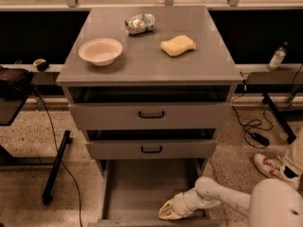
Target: Open bottom drawer
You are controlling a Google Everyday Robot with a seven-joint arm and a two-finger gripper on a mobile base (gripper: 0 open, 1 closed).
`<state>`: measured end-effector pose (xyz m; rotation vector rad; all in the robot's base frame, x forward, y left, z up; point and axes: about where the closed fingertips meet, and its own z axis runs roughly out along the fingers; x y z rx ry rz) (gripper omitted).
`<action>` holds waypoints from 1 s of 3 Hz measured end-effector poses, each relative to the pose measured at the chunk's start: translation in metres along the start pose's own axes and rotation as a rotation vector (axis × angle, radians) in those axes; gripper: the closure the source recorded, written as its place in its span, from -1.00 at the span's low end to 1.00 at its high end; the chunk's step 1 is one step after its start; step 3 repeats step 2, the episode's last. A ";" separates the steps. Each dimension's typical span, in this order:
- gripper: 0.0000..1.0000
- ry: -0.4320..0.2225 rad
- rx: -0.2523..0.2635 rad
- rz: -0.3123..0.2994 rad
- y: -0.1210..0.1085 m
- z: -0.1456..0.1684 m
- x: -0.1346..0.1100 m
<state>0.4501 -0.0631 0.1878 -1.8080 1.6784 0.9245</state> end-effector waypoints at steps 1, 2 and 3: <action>0.69 -0.015 0.004 0.001 0.019 -0.004 -0.011; 0.23 -0.015 0.002 0.001 0.019 -0.003 -0.011; 0.23 -0.015 0.002 0.001 0.019 -0.003 -0.011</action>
Offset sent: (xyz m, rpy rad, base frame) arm -0.0147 -0.0004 0.0146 0.0132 -0.0071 -0.0127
